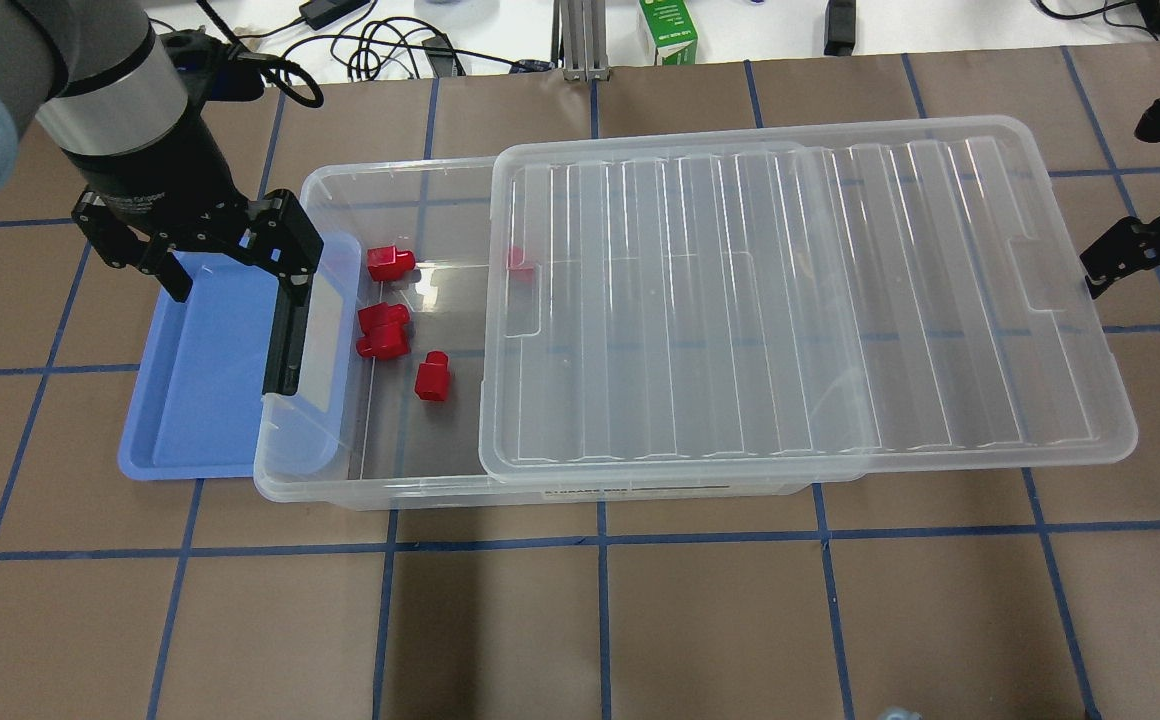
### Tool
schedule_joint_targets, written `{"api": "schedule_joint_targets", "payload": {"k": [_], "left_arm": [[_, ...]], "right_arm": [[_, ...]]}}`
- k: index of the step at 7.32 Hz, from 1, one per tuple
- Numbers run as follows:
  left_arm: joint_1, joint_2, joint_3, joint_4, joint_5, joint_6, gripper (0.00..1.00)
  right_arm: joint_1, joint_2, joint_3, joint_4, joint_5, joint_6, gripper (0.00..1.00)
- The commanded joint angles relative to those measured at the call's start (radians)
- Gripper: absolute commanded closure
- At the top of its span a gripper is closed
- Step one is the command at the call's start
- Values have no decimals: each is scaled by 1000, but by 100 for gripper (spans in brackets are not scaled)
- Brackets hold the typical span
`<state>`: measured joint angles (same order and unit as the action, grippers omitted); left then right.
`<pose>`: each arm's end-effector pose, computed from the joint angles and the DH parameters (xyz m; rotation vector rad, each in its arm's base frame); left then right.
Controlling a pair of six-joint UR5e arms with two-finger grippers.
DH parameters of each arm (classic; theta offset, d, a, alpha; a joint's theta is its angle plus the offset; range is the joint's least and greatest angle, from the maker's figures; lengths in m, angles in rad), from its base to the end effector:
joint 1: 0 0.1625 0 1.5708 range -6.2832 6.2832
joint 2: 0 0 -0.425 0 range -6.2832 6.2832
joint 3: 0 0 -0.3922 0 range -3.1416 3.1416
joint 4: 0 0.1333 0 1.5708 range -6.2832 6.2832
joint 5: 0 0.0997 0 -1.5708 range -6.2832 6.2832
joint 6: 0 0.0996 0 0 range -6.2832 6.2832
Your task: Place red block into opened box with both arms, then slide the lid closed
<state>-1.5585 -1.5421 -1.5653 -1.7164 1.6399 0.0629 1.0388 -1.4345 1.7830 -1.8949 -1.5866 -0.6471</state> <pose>-0.1207 -0.4693 0.4909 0.0836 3.0707 0.1752 -0.1521 -0.5181 0.3476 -0.1810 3.1356 0.0457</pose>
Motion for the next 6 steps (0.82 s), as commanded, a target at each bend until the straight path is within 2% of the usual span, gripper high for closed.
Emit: {"api": "schedule_joint_targets", "payload": {"k": [1, 6], "left_arm": [[0, -1, 1, 1, -2, -3, 0], [0, -3, -2, 1, -2, -11, 0]], "right_arm": [[7, -4, 10, 2, 2, 15, 0], [47, -7, 12, 8, 45, 101, 0]]}}
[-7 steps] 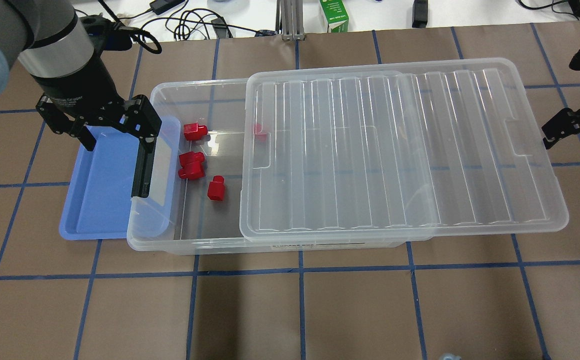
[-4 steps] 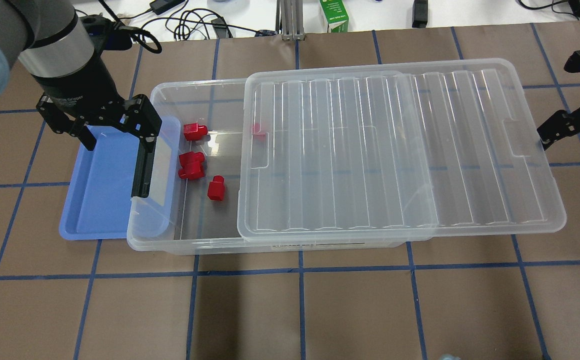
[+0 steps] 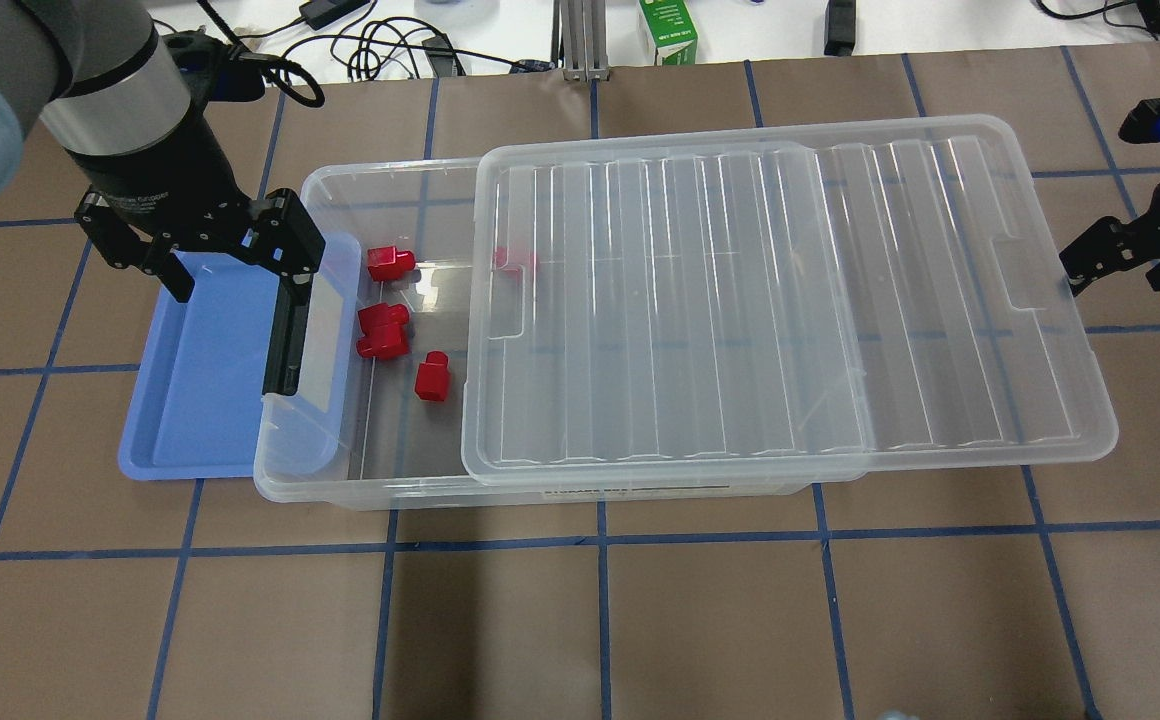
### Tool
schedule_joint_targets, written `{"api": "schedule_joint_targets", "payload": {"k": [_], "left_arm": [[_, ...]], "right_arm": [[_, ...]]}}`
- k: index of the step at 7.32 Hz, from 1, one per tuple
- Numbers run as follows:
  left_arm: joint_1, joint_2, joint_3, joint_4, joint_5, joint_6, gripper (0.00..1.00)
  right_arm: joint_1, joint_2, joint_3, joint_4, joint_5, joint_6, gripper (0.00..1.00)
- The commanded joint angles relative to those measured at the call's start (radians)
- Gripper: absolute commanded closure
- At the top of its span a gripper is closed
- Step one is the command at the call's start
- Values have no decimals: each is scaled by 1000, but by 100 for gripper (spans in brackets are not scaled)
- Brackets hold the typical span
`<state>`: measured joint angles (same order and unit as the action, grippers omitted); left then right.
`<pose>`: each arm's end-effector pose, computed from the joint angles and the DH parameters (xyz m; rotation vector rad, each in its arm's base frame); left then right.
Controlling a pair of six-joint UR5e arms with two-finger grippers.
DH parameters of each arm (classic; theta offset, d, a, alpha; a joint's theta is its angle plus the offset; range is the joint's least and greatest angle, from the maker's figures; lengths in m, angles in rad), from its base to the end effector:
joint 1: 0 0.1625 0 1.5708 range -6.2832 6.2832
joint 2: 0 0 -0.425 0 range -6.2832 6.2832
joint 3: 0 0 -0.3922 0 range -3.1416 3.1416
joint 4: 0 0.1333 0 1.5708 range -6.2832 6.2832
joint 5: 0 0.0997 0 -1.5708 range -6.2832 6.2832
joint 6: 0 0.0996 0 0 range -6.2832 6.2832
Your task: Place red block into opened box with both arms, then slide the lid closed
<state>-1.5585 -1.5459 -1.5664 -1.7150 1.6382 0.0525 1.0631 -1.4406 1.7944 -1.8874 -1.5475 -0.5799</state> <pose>-0.1208 -0.4706 0.4887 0.0677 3.0720 0.1800 -0.1338 -0.5195 0.3448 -0.1113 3.1003 0.0307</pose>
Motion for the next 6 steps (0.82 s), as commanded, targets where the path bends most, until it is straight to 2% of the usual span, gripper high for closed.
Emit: {"api": "schedule_joint_targets", "payload": {"k": [1, 6], "left_arm": [[0, 0, -1, 2, -1, -2, 0], [-8, -3, 0, 3, 0, -2, 0]], "right_arm": [[59, 0, 0, -4, 3, 78, 0], [214, 0, 0, -9, 6, 296, 0]]}}
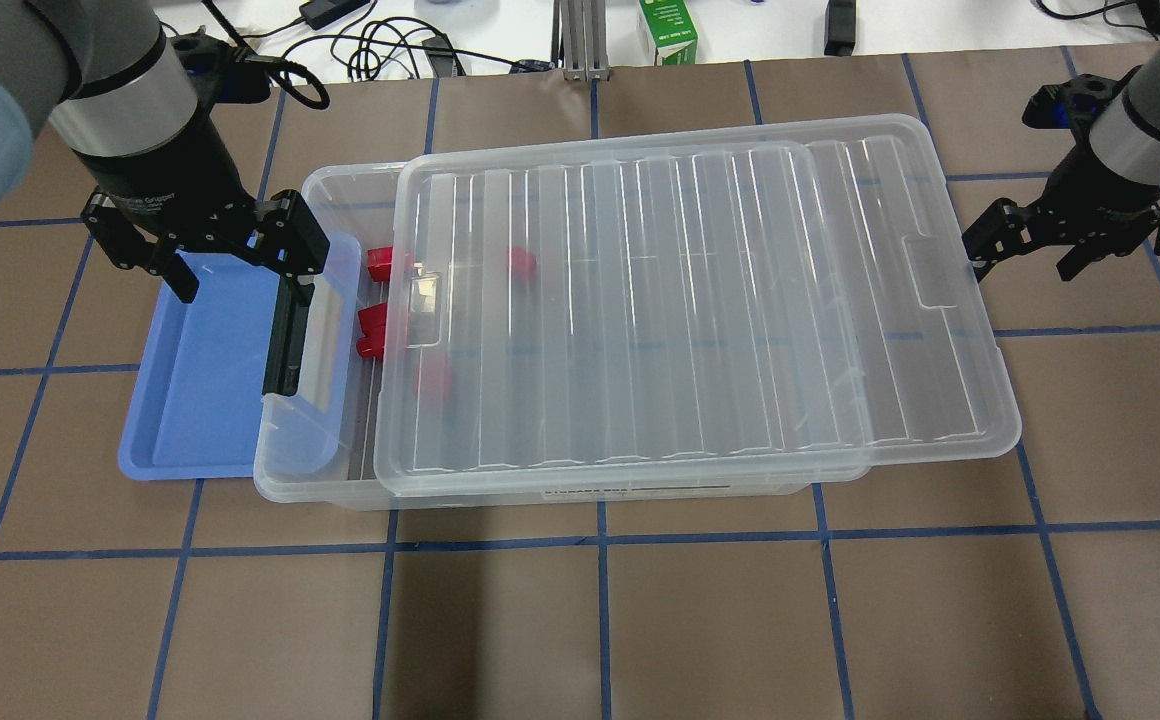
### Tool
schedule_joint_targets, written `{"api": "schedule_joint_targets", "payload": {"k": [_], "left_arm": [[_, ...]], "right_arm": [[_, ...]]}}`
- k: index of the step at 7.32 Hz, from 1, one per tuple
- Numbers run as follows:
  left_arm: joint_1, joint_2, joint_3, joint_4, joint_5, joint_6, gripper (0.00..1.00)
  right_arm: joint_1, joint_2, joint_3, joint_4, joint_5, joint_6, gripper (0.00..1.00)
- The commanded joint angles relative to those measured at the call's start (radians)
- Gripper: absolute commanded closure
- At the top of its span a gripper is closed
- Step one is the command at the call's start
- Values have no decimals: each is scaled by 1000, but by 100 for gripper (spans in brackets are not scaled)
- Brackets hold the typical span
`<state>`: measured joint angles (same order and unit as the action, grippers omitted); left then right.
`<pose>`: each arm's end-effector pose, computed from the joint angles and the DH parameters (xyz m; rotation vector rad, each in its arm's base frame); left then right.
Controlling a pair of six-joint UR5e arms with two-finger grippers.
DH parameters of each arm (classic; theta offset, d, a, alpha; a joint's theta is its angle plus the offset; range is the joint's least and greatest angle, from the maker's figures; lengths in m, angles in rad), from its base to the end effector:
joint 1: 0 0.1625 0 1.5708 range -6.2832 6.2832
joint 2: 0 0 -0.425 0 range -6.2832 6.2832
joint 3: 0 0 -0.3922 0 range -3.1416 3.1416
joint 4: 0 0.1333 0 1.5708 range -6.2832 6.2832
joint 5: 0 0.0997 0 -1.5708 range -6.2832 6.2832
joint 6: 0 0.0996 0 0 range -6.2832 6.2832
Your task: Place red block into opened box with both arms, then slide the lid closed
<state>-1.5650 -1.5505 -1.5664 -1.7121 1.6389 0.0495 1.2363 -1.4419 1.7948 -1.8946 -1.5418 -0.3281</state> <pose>-0.1238 -0.4716 0.4868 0.0732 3.0706 0.1821 -0.0419 -0.5353 0.3460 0.0106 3.1046 0.0281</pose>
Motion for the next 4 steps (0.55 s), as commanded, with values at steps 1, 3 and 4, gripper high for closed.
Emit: {"api": "schedule_joint_targets", "payload": {"k": [1, 3, 4], "left_arm": [[-1, 0, -1, 0, 1, 0, 0], [0, 0, -1, 2, 1, 0, 0], [0, 0, -1, 2, 1, 1, 0]], "right_arm": [[69, 3, -2, -1, -1, 73, 0], [83, -3, -2, -1, 2, 77, 0], [113, -3, -2, -3, -3, 84, 0]]}}
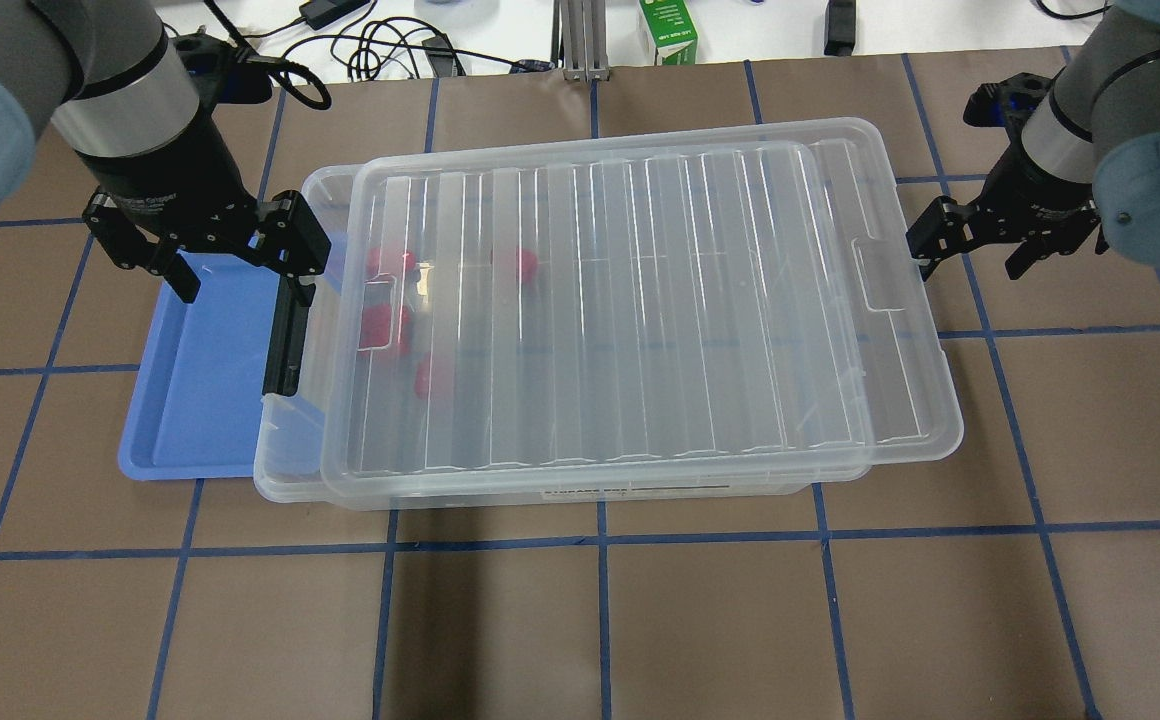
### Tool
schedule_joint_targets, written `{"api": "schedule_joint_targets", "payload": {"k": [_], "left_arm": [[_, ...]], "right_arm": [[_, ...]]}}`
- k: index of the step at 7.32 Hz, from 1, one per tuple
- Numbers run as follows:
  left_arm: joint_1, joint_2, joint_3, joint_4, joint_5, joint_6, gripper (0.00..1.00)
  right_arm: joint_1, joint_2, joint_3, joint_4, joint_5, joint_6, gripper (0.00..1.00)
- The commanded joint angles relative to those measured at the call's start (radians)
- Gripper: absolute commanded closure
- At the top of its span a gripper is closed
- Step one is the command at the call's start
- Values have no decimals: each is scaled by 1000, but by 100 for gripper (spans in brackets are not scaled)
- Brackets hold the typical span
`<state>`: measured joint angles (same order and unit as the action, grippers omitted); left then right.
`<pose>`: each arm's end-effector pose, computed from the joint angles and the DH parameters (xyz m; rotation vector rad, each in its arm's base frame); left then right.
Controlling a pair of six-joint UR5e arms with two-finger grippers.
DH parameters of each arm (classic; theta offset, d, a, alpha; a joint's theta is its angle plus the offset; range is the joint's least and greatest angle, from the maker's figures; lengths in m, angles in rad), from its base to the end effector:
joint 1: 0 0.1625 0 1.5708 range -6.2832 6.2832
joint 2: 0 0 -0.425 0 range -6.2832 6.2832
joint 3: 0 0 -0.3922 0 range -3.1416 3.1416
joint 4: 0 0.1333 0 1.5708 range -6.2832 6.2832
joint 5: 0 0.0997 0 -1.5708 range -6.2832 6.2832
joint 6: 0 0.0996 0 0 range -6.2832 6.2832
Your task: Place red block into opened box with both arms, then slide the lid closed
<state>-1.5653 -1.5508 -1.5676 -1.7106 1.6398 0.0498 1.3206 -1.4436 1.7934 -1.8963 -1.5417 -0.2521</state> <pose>-0.1238 -0.4717 0.4862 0.0742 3.0697 0.1821 0.0033 -0.5372 0.3477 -0.0024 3.1073 0.0253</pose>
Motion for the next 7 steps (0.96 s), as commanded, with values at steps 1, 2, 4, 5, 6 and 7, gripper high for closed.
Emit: {"api": "schedule_joint_targets", "payload": {"k": [1, 2, 4, 5, 6, 7], "left_arm": [[2, 0, 1, 0, -1, 1, 0], [5, 1, 1, 0, 0, 1, 0], [7, 3, 3, 0, -44, -1, 0], [7, 3, 3, 0, -44, -1, 0], [7, 3, 3, 11, -46, -1, 0], [7, 3, 1, 11, -47, -1, 0]], "right_arm": [[48, 2, 0, -1, -6, 28, 0], [49, 0, 0, -1, -3, 30, 0], [55, -3, 0, 0, 0, 30, 0], [63, -3, 0, 0, -2, 28, 0], [65, -3, 0, 0, -2, 28, 0], [65, 2, -6, 0, -3, 27, 0]]}}
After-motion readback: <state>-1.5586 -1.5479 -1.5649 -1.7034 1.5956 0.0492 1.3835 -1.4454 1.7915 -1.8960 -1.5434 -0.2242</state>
